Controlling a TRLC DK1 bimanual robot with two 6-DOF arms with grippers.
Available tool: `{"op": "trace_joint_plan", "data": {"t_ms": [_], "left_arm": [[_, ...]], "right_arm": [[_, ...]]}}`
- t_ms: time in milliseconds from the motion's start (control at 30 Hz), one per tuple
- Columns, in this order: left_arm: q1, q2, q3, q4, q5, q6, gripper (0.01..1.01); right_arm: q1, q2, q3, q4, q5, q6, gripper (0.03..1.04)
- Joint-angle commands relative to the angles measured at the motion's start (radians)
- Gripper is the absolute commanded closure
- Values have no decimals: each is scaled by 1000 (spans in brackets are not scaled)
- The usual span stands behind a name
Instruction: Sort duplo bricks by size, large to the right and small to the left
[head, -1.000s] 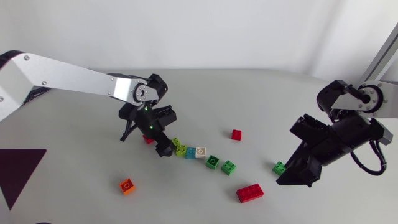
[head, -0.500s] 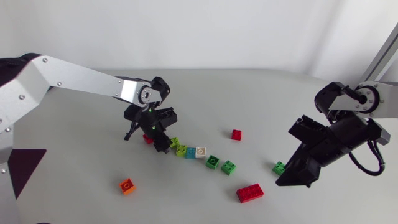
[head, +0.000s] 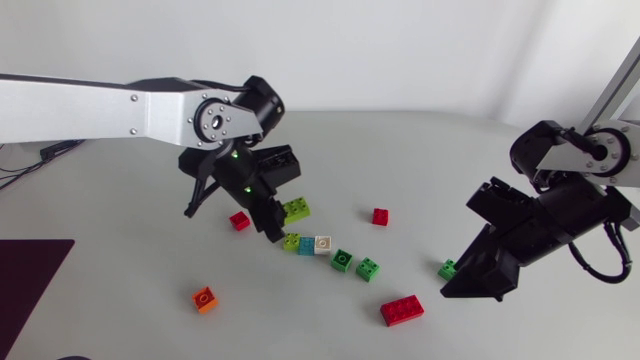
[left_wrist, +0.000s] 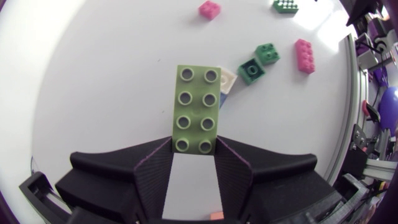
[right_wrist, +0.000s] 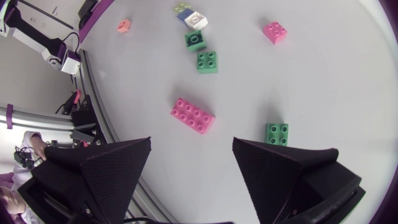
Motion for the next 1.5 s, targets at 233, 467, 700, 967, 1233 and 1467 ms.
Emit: {"op": "trace_joint_plan", "data": {"t_ms": [233,467,700,967,1233,1467], "left_arm": [[-263,81,78,-25,98,-8,733],[-355,136,176,-25,121,-34,726],[-358,150,237,17,140,-83,726],[-352,118,165,70,153,-100,725],[-332,59,98,95,153,-100,723],[-326,41,99,100,159,-101,723]], "right_arm": [[142,-25,84,-18,-18,75,70],[180,46,110,20,-59,113,70],[206,81,135,38,-67,138,70],[191,84,161,28,-67,138,70],[157,79,175,15,-67,128,85],[157,76,161,15,-73,130,116]]}}
